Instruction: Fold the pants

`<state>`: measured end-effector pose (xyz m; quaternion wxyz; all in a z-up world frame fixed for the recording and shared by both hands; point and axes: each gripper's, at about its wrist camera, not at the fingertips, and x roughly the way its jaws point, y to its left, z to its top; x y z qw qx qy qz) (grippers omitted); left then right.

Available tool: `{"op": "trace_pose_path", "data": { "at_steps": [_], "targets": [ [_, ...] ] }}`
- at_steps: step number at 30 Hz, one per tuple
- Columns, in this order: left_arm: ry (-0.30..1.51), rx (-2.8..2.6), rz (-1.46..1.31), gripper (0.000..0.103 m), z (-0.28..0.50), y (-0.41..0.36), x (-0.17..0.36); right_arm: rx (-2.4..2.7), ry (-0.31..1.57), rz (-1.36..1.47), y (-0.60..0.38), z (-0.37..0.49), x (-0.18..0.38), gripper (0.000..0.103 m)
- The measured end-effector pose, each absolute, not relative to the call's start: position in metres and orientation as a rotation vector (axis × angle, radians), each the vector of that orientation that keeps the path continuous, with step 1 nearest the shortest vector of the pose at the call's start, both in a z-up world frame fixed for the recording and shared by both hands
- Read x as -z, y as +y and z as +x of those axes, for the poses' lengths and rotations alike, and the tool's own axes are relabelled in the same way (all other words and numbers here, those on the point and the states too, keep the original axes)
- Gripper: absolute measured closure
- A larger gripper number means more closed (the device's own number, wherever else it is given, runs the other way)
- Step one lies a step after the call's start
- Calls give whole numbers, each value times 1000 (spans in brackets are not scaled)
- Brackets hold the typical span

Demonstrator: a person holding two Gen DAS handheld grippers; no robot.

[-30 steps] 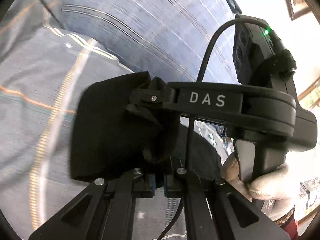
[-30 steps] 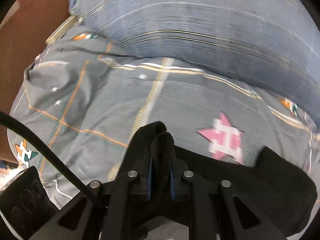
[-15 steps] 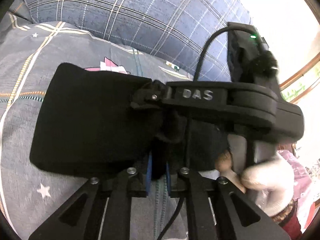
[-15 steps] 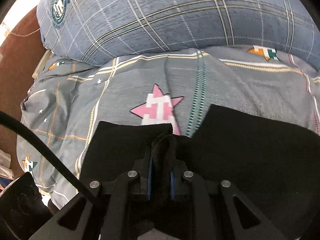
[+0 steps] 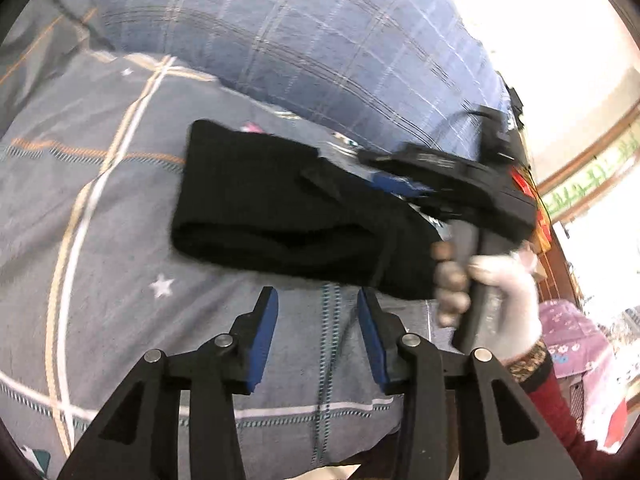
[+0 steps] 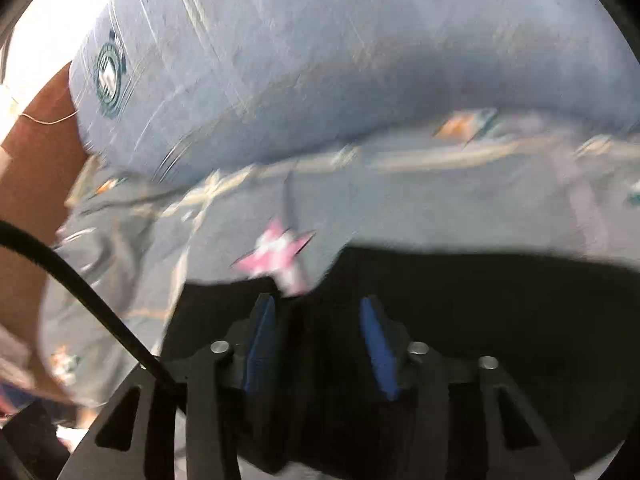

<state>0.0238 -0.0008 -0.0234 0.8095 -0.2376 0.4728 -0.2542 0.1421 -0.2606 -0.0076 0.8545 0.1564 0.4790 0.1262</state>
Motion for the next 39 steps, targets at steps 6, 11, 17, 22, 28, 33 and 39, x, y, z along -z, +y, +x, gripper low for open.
{"op": "trace_pose_path", "data": {
  "at_steps": [6, 11, 17, 22, 28, 33, 39],
  "targets": [
    [1020, 464, -505, 64, 20, 15, 22, -494, 947, 518, -257, 117, -12, 52],
    [1012, 415, -452, 62, 13, 20, 14, -649, 1037, 646, -220, 118, 28, 52],
    [1002, 390, -397, 55, 5, 22, 7, -300, 974, 652, -252, 104, 57, 59],
    [1008, 365, -320, 55, 4, 11, 8, -212, 898, 784, -301, 67, 64, 62],
    [986, 256, -117, 53, -3, -10, 1, -185, 807, 707, -313, 24, 38, 52],
    [934, 187, 3, 48, -10, -22, -8, -150, 794, 645, -313, 0, 37, 52],
    [929, 188, 84, 47, -17, -43, -11, -117, 796, 535, -311, -20, 37, 46]
  ]
}}
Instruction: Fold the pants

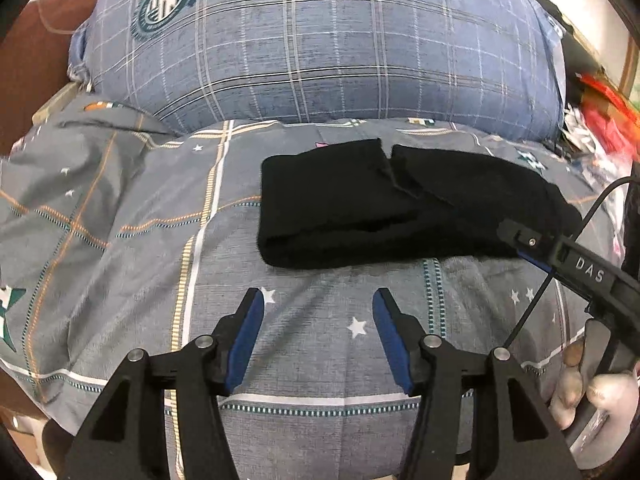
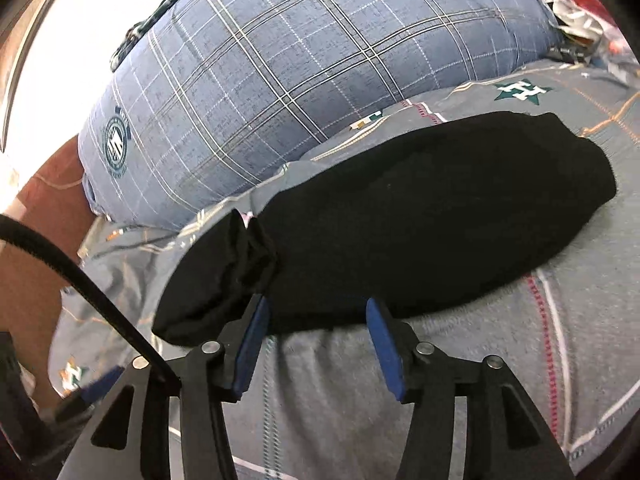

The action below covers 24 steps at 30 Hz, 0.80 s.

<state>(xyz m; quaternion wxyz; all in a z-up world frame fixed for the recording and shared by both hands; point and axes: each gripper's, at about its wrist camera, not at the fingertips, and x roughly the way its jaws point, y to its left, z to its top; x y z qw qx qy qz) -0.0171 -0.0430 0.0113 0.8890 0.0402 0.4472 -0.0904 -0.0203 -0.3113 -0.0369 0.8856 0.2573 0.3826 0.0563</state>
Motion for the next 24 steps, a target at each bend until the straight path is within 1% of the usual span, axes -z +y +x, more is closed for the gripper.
{"op": "trace_pose_path", "data": {
  "at_steps": [10, 24],
  "targets": [
    [950, 173, 136, 47, -18, -58, -8, -119, 823, 528, -313, -28, 47, 46],
    [988, 183, 171, 47, -17, -71, 0, -98, 835, 559, -325, -32, 56, 42]
  ]
}}
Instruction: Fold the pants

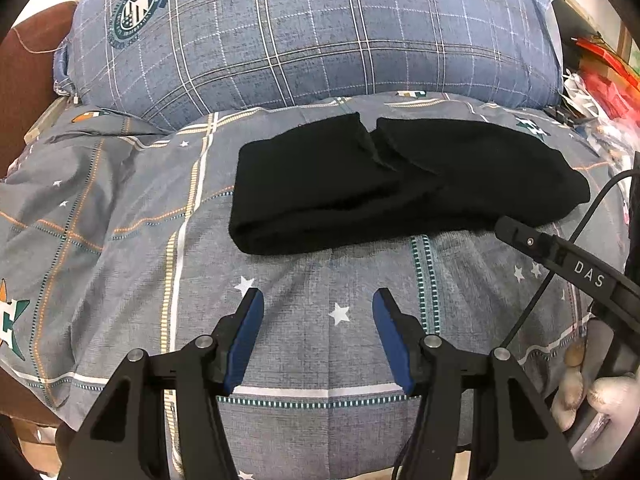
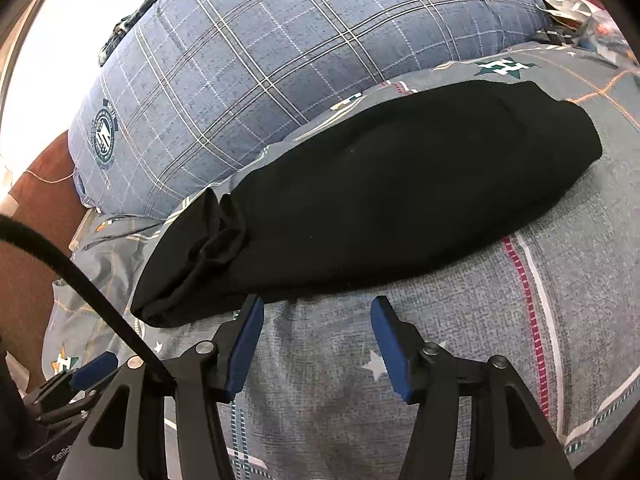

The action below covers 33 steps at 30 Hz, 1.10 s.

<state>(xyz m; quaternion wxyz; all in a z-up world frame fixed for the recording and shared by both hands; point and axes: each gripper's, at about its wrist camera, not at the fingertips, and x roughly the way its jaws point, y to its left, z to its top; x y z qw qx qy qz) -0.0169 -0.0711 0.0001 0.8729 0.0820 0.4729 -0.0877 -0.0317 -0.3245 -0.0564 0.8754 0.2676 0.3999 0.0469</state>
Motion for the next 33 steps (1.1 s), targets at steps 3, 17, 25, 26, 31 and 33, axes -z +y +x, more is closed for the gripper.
{"op": "trace_pose_path", "data": {
  "at_steps": [3, 17, 25, 26, 31, 33],
  "targets": [
    [995, 185, 183, 47, -17, -74, 2, -91, 839, 568, -328, -32, 59, 41],
    [1016, 207, 203, 47, -13, -86, 8, -82, 837, 591, -339, -34, 64, 40],
    [1040, 257, 210, 47, -4, -99, 8, -64, 825, 603, -355, -39, 64, 40],
    [1041, 269, 208, 47, -2, -102, 7, -56, 821, 609, -360, -42, 64, 40],
    [1010, 410, 227, 47, 18, -136, -13, 35, 784, 649, -400, -64, 61, 40],
    [1009, 492, 238, 46, 31, -158, -20, 76, 773, 671, -416, -72, 61, 40]
  ]
}}
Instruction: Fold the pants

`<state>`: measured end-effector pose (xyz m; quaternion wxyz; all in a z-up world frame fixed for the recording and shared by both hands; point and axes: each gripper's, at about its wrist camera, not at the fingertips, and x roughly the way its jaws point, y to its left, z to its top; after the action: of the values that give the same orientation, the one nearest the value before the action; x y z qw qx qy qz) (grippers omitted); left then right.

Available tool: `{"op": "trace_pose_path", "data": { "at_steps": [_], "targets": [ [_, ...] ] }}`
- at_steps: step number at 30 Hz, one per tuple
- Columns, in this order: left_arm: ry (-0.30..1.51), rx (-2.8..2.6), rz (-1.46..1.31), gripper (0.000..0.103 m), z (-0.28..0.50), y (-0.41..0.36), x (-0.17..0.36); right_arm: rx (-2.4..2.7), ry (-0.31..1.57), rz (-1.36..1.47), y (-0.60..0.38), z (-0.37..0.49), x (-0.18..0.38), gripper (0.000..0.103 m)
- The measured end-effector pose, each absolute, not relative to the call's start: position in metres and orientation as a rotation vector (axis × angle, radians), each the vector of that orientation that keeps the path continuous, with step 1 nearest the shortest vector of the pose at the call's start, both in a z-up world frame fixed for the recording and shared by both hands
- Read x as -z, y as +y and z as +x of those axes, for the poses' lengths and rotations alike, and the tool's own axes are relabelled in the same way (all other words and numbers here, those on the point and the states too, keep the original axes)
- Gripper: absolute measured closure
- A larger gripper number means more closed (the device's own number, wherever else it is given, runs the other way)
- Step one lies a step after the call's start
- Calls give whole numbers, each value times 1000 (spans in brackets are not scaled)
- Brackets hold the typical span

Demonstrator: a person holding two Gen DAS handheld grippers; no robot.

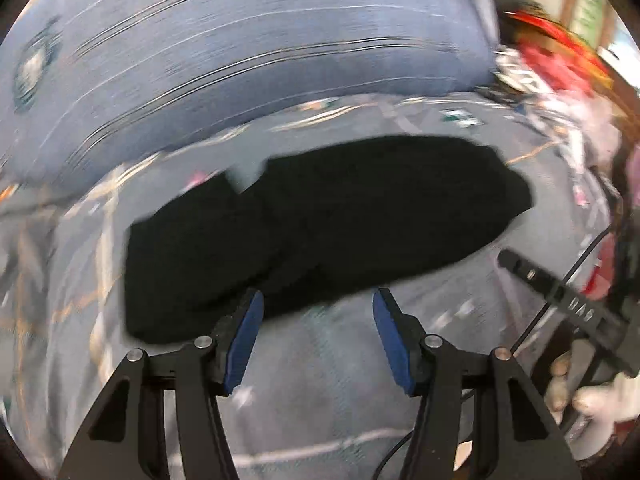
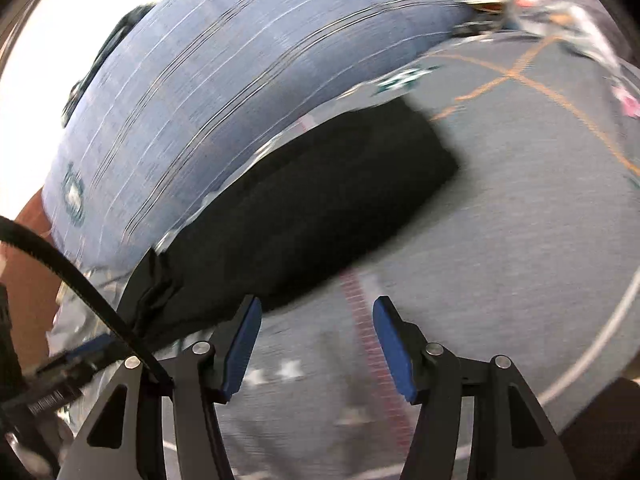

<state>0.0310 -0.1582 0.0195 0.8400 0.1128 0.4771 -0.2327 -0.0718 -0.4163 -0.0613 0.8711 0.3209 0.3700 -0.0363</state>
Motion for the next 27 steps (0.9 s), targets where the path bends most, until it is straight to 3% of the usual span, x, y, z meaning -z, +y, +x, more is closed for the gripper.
{"op": "trace_pose_path", "data": {
  "at_steps": [15, 23, 26, 27],
  "targets": [
    [1123, 850, 370, 45, 143, -370, 7, 115, 725, 775, -477, -51, 67, 37],
    [1172, 971, 470, 45, 163, -435, 42, 112, 684, 740, -482, -31, 67, 30],
    [1173, 1030, 515, 31, 156, -453, 50, 111, 651, 716, -480, -27, 69, 29],
    [1170, 1030, 533, 31, 152, -456, 51, 106, 641, 717, -480, -25, 69, 29]
  ]
}}
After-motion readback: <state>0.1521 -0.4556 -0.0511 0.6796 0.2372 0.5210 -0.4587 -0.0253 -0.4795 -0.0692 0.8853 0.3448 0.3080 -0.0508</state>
